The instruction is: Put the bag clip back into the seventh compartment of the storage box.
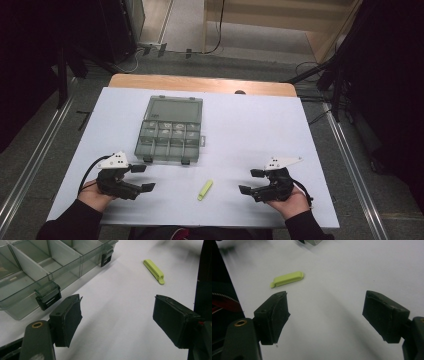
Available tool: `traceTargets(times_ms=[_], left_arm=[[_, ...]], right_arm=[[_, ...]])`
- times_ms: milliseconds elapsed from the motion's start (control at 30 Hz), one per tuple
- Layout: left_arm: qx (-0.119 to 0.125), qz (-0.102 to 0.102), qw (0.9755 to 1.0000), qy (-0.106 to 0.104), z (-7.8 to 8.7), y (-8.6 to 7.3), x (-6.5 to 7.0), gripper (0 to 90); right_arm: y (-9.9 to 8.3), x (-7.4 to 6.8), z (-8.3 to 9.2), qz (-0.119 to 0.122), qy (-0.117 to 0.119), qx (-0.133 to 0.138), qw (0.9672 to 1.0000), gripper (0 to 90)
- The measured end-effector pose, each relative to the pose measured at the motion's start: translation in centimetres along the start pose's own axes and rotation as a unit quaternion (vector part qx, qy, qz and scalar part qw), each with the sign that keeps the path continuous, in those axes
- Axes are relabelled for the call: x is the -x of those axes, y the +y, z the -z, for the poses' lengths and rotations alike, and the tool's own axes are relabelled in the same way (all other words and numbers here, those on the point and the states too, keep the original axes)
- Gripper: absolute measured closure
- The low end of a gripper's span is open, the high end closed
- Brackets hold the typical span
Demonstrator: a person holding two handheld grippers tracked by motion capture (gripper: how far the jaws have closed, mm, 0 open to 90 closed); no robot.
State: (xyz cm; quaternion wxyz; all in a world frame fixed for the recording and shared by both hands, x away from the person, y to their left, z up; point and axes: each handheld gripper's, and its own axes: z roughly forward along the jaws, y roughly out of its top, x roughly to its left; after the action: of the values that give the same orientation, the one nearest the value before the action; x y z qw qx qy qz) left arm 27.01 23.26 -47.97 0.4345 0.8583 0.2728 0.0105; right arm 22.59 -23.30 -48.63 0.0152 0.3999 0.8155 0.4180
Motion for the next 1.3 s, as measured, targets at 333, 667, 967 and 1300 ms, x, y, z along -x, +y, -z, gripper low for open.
traceTargets(times_ms=[333,667,967,1300], left_arm=[[0.002,-0.005,1.0000,-0.002,-0.05,-0.01,0.05,22.3],[-0.003,-0.013,0.9999,0.002,-0.06,-0.14,0.18,22.3],[-0.005,-0.014,0.9999,0.004,-0.06,-0.18,0.25,22.3],[-0.002,-0.011,0.9999,0.007,-0.02,-0.12,0.26,22.3]], right_arm=[[0.00,0.22,0.14,-0.005,0.002,0.006,1.0000,23.2],[-0.09,0.44,-0.07,-0.009,0.010,0.017,0.9998,22.9],[-0.27,0.56,-0.19,-0.009,0.004,0.027,0.9996,16.8],[-0.33,0.68,-0.35,-0.007,-0.006,0.021,0.9997,16.9]])
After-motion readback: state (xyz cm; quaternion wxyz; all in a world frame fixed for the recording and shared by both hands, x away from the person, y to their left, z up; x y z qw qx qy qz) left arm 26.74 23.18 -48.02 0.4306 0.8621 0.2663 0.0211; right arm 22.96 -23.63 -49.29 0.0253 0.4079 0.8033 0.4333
